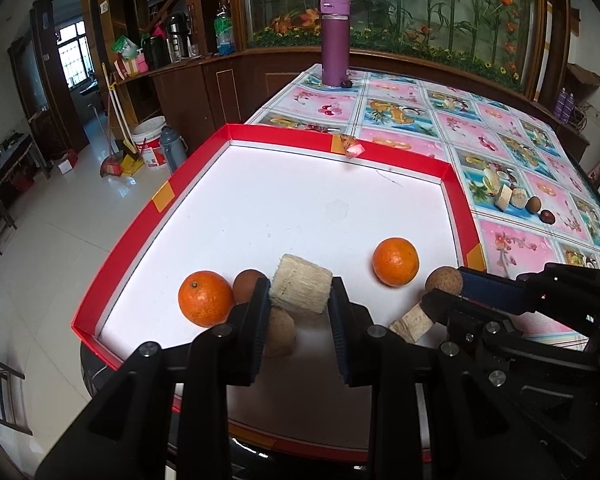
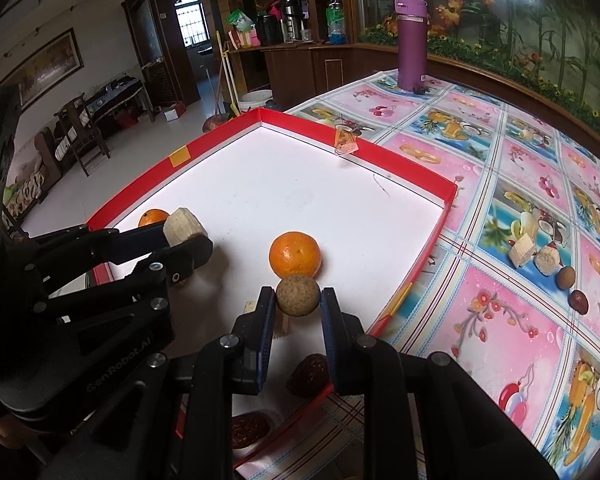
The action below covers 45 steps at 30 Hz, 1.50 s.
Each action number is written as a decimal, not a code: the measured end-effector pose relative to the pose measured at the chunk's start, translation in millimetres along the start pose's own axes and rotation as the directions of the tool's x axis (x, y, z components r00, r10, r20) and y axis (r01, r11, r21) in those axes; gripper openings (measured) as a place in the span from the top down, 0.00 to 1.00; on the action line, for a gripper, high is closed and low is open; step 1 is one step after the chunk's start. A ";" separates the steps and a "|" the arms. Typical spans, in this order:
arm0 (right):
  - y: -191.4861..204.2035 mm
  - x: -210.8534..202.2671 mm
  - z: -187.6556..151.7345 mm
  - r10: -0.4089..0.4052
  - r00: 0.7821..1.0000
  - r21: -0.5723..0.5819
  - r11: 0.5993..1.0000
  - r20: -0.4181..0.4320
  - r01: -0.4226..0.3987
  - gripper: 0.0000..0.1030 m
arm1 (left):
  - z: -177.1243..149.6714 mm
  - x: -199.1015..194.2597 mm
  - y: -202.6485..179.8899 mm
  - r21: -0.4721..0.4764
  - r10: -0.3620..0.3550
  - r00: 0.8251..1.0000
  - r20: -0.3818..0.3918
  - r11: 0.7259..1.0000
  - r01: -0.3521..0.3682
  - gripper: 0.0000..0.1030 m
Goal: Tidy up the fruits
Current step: 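Carry the ball and cake piece into the tray and open both grippers, then grasp a red date with the right gripper while the left gripper grasps a pale cake piece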
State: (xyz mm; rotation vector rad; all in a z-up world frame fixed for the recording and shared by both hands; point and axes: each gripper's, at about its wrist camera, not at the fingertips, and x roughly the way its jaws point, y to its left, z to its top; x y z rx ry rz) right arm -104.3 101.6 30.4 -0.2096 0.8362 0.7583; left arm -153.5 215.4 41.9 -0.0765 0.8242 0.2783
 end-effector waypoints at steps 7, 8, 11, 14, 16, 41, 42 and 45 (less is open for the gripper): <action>-0.4 -0.1 -0.5 0.001 1.000 0.002 1.000 -0.003 -0.001 0.79 | 1.0 0.3 -3.6 0.005 0.003 1.000 -0.005 1.000 -0.003 0.63; -0.5 -0.3 -0.6 0.003 1.000 0.003 1.000 -0.004 -0.003 0.79 | 0.9 0.4 -3.8 0.004 0.004 1.000 -0.006 1.000 -0.004 0.63; -2.3 -0.4 -0.8 0.006 1.000 0.011 1.000 -0.004 -0.006 0.79 | 0.7 0.5 -4.0 0.004 0.006 1.000 -0.008 1.000 -0.006 0.62; -3.3 -0.9 -0.5 0.005 1.000 0.013 1.000 -0.003 -0.005 0.79 | 0.6 0.4 -4.1 0.003 0.007 1.000 -0.009 1.000 -0.007 0.61; -5.0 -2.0 -0.6 0.002 1.000 0.017 1.000 0.001 -0.002 0.79 | 0.8 0.1 -4.0 0.002 0.010 1.000 -0.008 1.000 -0.010 0.58; -80.7 -37.3 -5.1 -0.093 0.993 0.152 0.985 0.073 0.081 0.79 | 19.3 -15.8 -47.8 0.090 0.029 0.998 0.052 0.995 -0.033 0.22; -89.4 -39.8 -7.4 -0.103 0.992 0.168 0.982 0.073 0.090 0.79 | 20.5 -16.0 -51.9 0.098 0.025 0.998 0.053 0.995 -0.030 0.22; -110.4 -45.6 -13.7 -0.133 0.989 0.198 0.973 0.069 0.117 0.79 | 23.1 -16.4 -64.6 0.123 0.016 0.999 0.052 0.992 -0.022 0.22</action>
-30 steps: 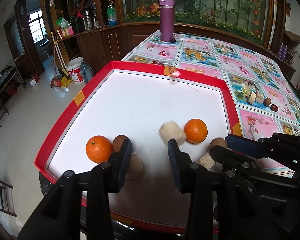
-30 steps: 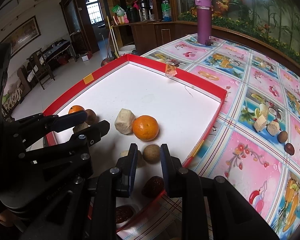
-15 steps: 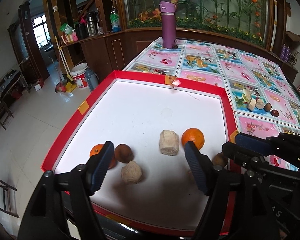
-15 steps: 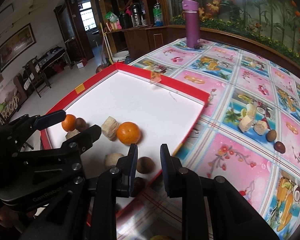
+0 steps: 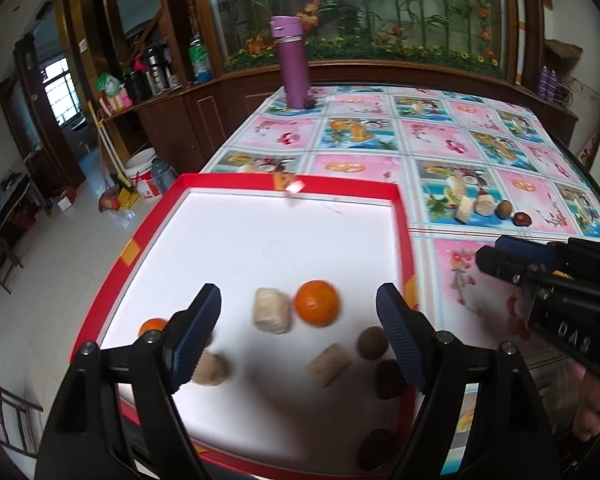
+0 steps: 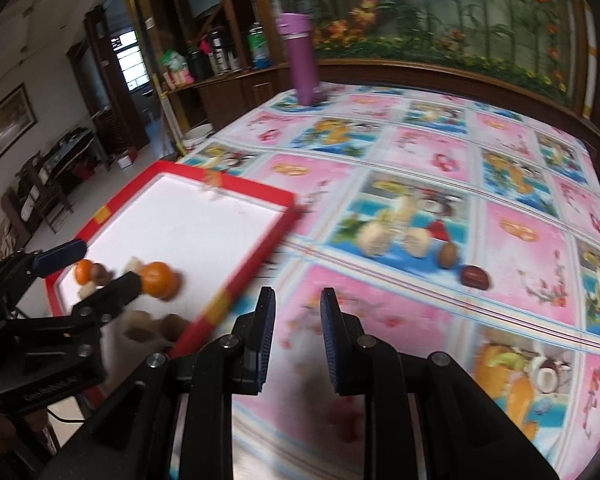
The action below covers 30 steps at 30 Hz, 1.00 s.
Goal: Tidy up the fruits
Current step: 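Grasp a red date with the right gripper while the left gripper grasps a pale cake piece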
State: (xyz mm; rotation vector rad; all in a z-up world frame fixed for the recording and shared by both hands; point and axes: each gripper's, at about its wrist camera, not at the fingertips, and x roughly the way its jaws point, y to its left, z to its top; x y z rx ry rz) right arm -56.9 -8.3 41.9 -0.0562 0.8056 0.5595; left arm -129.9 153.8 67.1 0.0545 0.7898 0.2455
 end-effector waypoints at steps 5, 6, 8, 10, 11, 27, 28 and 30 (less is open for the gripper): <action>-35.8 -6.1 -4.8 -0.041 0.999 0.039 0.998 -0.003 0.041 0.79 | 7.2 2.0 -22.7 0.042 -0.014 1.000 -0.002 0.999 0.014 0.22; -41.1 -7.5 -6.0 -0.049 0.999 0.042 0.998 -0.005 0.049 0.79 | 9.6 2.8 -30.0 0.057 -0.017 1.000 -0.002 0.998 0.017 0.22; -55.9 -10.1 -9.2 -0.072 0.997 0.054 0.996 -0.008 0.072 0.79 | 12.5 4.3 -42.9 0.084 -0.027 1.000 -0.006 0.996 0.027 0.22; -71.5 -11.5 -12.8 -0.086 0.996 0.073 0.994 -0.023 0.087 0.79 | 15.6 6.7 -56.9 0.112 -0.042 0.999 -0.012 0.993 0.043 0.22; -78.9 -12.0 -14.1 -0.088 0.996 0.085 0.992 -0.028 0.090 0.79 | 16.1 7.9 -62.8 0.122 -0.049 0.999 -0.016 0.991 0.051 0.22; -105.3 20.5 3.4 -0.156 0.985 -0.022 0.988 -0.076 0.154 0.64 | 59.0 66.4 -118.7 0.186 -0.113 0.983 -0.141 0.973 0.139 0.22; -104.1 21.9 4.4 -0.169 0.983 -0.040 0.985 -0.069 0.166 0.64 | 60.3 68.4 -120.9 0.189 -0.122 0.982 -0.144 0.971 0.149 0.22; -103.4 24.9 5.6 -0.183 0.981 -0.061 0.982 -0.065 0.179 0.64 | 64.1 73.7 -129.1 0.207 -0.130 0.980 -0.149 0.965 0.160 0.22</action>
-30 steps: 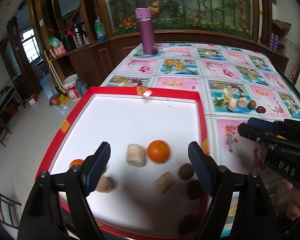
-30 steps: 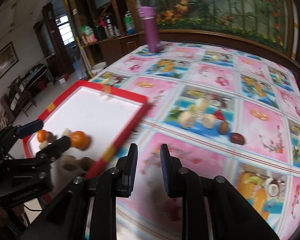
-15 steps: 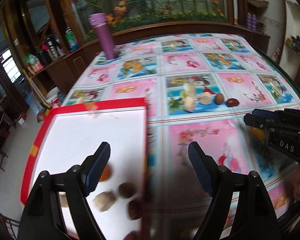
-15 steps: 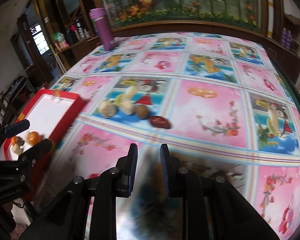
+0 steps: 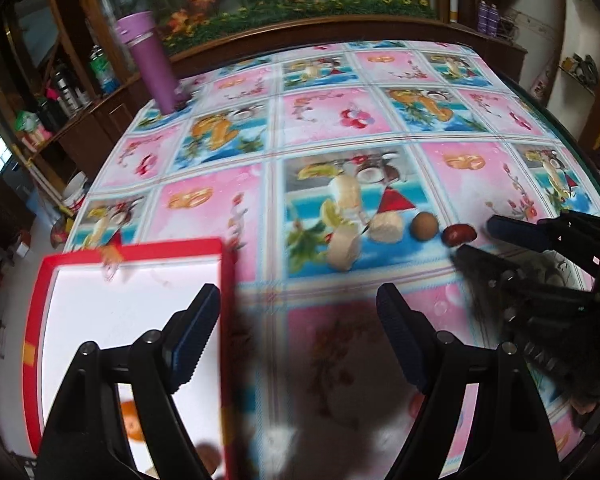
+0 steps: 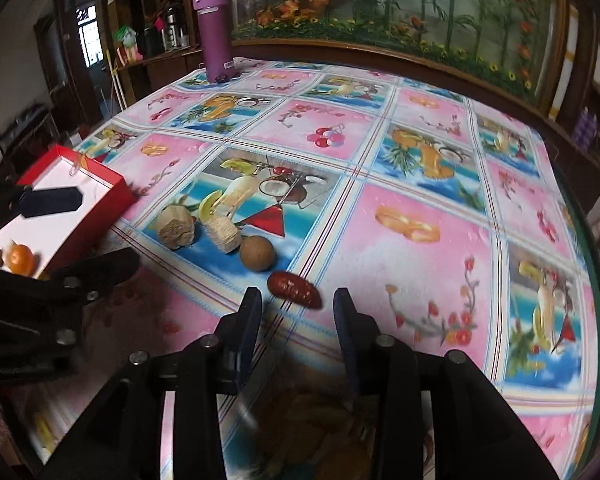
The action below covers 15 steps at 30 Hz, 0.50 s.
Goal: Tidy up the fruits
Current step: 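Grasp a red date with the right gripper while the left gripper grasps a pale cake piece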
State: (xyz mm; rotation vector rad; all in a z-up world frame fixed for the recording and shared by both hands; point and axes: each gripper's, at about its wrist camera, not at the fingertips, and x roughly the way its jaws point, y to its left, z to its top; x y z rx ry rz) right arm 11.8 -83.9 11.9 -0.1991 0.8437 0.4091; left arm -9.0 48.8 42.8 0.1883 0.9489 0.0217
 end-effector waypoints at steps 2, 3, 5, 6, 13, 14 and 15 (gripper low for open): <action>0.2 3.0 0.6 0.000 1.000 -0.010 1.000 -0.004 0.000 0.64 | 5.9 9.0 -6.4 0.013 -0.002 1.000 -0.015 1.000 0.002 0.22; 0.1 4.8 1.7 0.005 1.000 -0.011 1.000 -0.006 -0.005 0.64 | 8.7 14.8 -8.6 0.013 -0.012 1.000 -0.023 1.000 0.012 0.22; -0.9 9.4 3.1 -0.010 1.000 -0.016 1.000 -0.008 0.010 0.64 | 13.0 24.8 -10.8 0.014 -0.010 0.999 -0.041 1.000 0.010 0.22; -1.3 10.9 4.2 -0.004 1.000 -0.014 1.000 -0.010 0.004 0.64 | 15.7 29.8 -11.6 0.021 -0.005 0.999 -0.043 1.000 0.005 0.22; -0.8 14.9 6.3 0.045 0.999 -0.010 0.999 -0.005 -0.045 0.76 | 22.0 45.7 -7.5 0.012 -0.055 0.997 -0.049 0.998 0.056 0.27; -1.0 14.3 6.1 0.044 0.999 -0.008 0.999 -0.004 -0.044 0.85 | 21.1 46.1 -9.4 0.016 -0.070 0.996 -0.051 0.997 0.071 0.42; -1.7 13.9 5.6 0.050 0.999 -0.005 0.999 -0.007 -0.050 0.85 | 20.6 47.2 -10.8 0.013 -0.092 0.994 -0.056 0.996 0.093 0.56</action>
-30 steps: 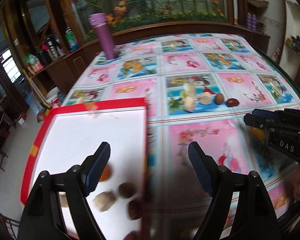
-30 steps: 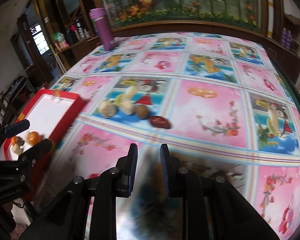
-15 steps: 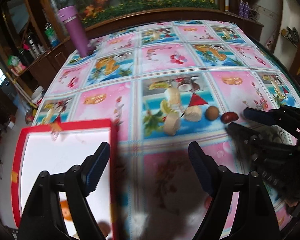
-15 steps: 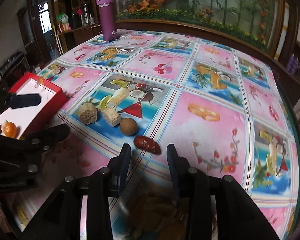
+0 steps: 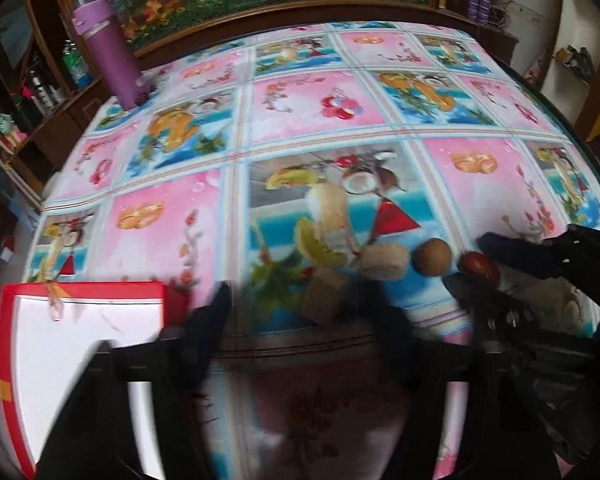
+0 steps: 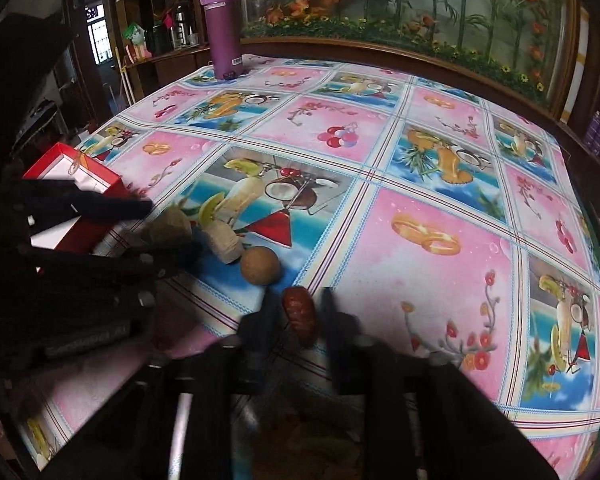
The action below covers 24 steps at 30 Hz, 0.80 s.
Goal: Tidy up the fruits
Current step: 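Grasp a red date with the right gripper while the left gripper grasps a pale cake piece, then carry the date and cake piece into the tray and open both grippers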
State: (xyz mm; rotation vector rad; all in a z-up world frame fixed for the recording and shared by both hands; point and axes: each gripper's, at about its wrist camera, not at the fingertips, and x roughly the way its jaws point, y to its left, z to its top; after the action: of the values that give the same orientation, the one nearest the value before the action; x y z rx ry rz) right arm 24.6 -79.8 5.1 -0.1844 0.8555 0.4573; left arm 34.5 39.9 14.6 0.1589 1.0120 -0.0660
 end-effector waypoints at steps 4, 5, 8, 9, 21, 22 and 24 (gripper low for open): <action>-3.0 -2.9 -0.9 0.026 1.000 0.033 0.999 -0.008 -0.025 0.85 | -0.8 0.6 -0.6 -0.031 -0.063 0.998 0.000 0.998 0.063 0.76; -3.6 -3.4 -0.8 0.033 0.999 0.045 0.998 -0.011 -0.032 0.85 | -1.6 -0.7 -1.1 -0.033 -0.063 0.998 0.002 0.997 0.063 0.77; -3.8 -11.4 -1.1 0.072 0.997 0.085 0.994 -0.002 -0.071 0.85 | -5.4 -9.5 -2.5 -0.040 -0.078 0.997 0.016 0.996 0.079 0.82; -3.0 -14.5 -0.5 0.085 0.996 0.093 0.992 0.004 -0.085 0.85 | -6.8 -15.3 -2.5 -0.042 -0.081 0.996 0.028 0.996 0.083 0.82; 58.0 -62.6 21.6 0.197 0.972 0.071 0.976 0.128 -0.207 0.86 | -56.2 -119.8 54.1 -0.151 -0.089 0.968 0.234 0.980 0.126 0.82; 65.0 -62.9 23.8 0.204 0.971 0.065 0.975 0.127 -0.214 0.86 | -62.0 -126.1 63.6 -0.164 -0.074 0.967 0.243 0.980 0.117 0.82; 77.6 -61.7 28.4 0.217 0.969 0.054 0.973 0.121 -0.224 0.86 | -71.8 -136.5 83.8 -0.189 -0.043 0.966 0.255 0.977 0.093 0.82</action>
State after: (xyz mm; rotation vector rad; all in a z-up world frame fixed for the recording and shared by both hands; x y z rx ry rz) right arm -26.6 -20.7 72.3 0.0001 0.7802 0.6405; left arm -87.1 131.8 101.6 -0.0679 0.7660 -0.0453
